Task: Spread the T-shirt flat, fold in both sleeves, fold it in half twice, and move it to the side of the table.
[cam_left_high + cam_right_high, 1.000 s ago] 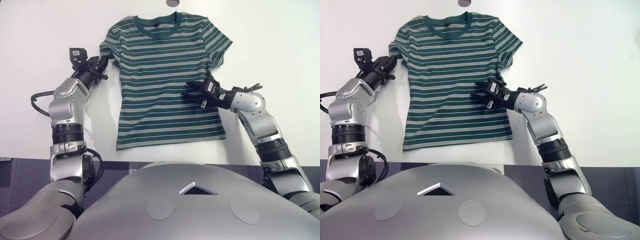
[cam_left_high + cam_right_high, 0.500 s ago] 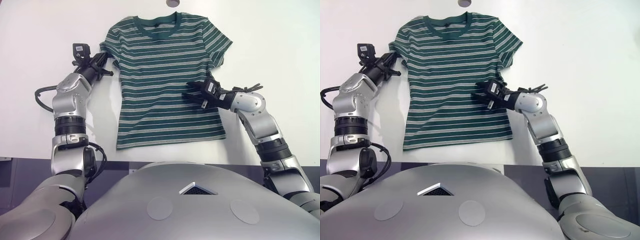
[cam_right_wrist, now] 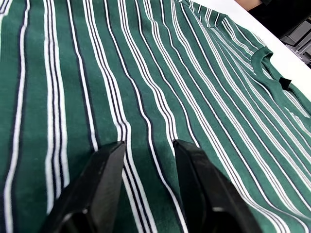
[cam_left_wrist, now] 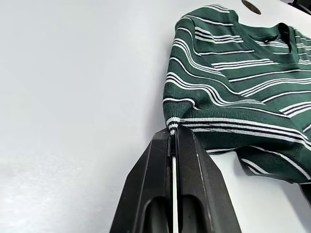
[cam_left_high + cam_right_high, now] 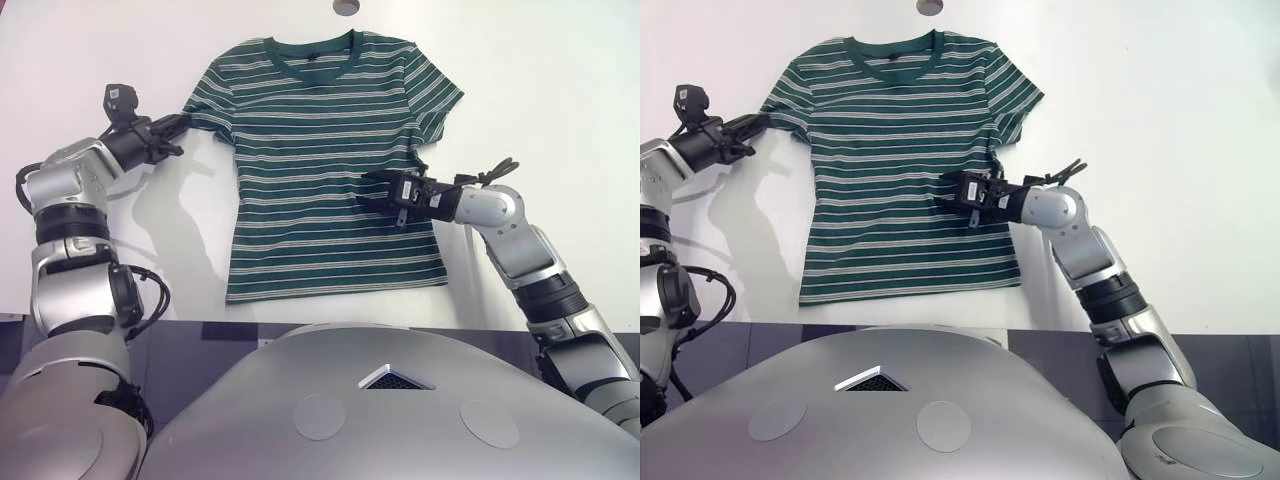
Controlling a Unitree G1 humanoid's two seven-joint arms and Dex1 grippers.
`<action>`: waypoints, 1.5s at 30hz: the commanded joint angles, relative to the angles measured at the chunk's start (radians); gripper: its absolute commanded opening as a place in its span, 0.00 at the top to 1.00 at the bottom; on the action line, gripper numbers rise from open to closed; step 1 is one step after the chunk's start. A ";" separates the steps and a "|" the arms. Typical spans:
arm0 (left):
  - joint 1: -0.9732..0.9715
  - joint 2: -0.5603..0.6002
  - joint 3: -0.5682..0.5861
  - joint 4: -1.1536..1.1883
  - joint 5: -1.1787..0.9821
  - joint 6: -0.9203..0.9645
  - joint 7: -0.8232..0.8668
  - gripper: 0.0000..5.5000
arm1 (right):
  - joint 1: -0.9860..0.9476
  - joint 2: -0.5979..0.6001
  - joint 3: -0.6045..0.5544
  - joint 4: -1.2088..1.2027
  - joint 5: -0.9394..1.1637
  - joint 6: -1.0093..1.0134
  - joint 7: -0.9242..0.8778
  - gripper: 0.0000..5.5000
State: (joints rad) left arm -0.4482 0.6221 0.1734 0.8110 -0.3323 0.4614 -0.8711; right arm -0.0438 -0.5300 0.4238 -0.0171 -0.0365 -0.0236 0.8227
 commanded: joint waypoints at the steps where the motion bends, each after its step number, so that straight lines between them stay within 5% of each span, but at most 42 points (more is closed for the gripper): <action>1: -0.084 -0.004 -0.012 0.025 0.018 -0.003 -0.028 0.99 | 0.049 -0.050 0.002 0.013 -0.016 0.062 0.036 0.66; 10: -0.190 -0.169 0.025 -0.177 -0.078 0.327 0.173 0.99 | 0.082 -0.053 -0.020 -0.078 0.018 0.122 0.035 0.66; 20: -0.240 -0.329 -0.013 -0.118 -0.023 0.281 0.346 0.99 | 0.085 -0.026 -0.039 -0.083 0.026 0.148 0.003 0.66; 23: -0.229 -0.342 -0.017 -0.095 -0.011 0.255 0.362 0.90 | 0.076 0.017 -0.088 -0.101 0.097 0.195 -0.016 0.66; 26: -0.205 -0.354 0.010 -0.202 -0.060 0.313 0.351 0.80 | 0.054 0.117 -0.258 -0.128 0.301 0.324 -0.092 0.66; 31: -0.026 -0.346 0.073 -0.573 -0.174 0.513 0.390 0.65 | -0.124 0.197 -0.545 0.035 0.477 0.482 -0.314 0.66; 37: 0.317 -0.280 0.120 -1.029 -0.177 0.358 0.354 0.47 | -0.262 0.198 -0.624 0.302 0.471 0.539 -0.391 0.66; 45: 0.614 -0.228 0.091 -1.244 -0.186 0.321 0.326 0.47 | -0.283 0.211 -0.603 0.455 0.398 0.530 -0.425 0.66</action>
State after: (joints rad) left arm 0.1491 0.3712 0.2634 -0.4171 -0.5129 0.7728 -0.5554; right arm -0.3120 -0.3249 -0.1923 0.4129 0.3805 0.4860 0.4004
